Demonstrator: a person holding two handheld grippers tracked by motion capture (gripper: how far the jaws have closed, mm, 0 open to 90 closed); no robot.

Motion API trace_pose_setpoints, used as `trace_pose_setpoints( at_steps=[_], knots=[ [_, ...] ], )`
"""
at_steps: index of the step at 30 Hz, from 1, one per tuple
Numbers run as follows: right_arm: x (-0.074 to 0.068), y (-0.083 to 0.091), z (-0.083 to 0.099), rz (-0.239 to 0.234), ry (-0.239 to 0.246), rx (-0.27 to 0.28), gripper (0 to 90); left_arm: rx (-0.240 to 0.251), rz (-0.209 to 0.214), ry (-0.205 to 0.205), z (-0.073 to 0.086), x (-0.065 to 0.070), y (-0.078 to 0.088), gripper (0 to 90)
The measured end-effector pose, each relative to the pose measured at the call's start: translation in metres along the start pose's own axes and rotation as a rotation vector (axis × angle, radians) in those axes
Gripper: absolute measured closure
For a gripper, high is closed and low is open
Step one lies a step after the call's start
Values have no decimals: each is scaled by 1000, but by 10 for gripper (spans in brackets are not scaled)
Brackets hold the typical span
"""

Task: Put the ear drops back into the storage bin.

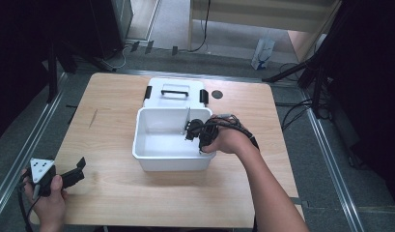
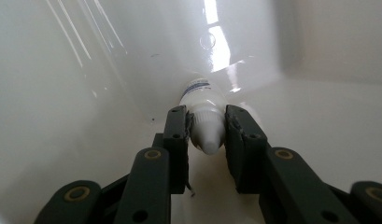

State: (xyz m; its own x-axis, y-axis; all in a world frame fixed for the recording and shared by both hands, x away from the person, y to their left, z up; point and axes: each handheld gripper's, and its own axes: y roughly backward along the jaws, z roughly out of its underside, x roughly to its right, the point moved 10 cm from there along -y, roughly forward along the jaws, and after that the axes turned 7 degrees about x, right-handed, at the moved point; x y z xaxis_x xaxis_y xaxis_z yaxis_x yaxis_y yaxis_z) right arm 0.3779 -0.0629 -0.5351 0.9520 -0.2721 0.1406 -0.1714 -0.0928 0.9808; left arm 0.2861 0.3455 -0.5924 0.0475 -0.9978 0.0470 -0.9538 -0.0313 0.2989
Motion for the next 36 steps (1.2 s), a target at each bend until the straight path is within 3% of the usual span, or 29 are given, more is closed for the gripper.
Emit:
trace_pose_setpoints(
  at_steps=[7,13,18,23,24,25,26,27,28,30,32,35,36],
  knots=[
    [-1,1,1,-6,-10,6,700,-2,-1,-1,0,0,0,0],
    [0,6,-1,-10,-21,37,604,-2,0,-1,0,0,0,0],
    [4,27,-9,-18,-75,130,446,-4,0,-2,0,0,0,0],
    [6,46,-11,-2,-102,168,341,-3,0,-2,0,0,0,0],
    [7,54,-11,9,-114,184,276,-2,0,-1,0,0,0,0],
    [7,54,-11,9,-114,184,276,-2,0,-1,0,0,0,0],
    [7,61,-11,18,-127,196,202,-2,0,-1,0,0,0,0],
    [7,61,-11,18,-127,196,202,-2,0,-1,0,0,0,0],
    [6,69,-10,17,-150,217,121,-2,1,-3,0,0,0,0],
    [6,71,-9,13,-157,220,115,-2,1,-3,0,0,0,0],
    [8,77,-2,18,-193,217,0,-2,1,-3,0,0,0,0],
    [11,78,5,25,-203,210,0,-2,0,-4,0,0,0,0],
    [15,79,12,56,-216,214,0,-2,0,-1,0,0,0,0]
  ],
)
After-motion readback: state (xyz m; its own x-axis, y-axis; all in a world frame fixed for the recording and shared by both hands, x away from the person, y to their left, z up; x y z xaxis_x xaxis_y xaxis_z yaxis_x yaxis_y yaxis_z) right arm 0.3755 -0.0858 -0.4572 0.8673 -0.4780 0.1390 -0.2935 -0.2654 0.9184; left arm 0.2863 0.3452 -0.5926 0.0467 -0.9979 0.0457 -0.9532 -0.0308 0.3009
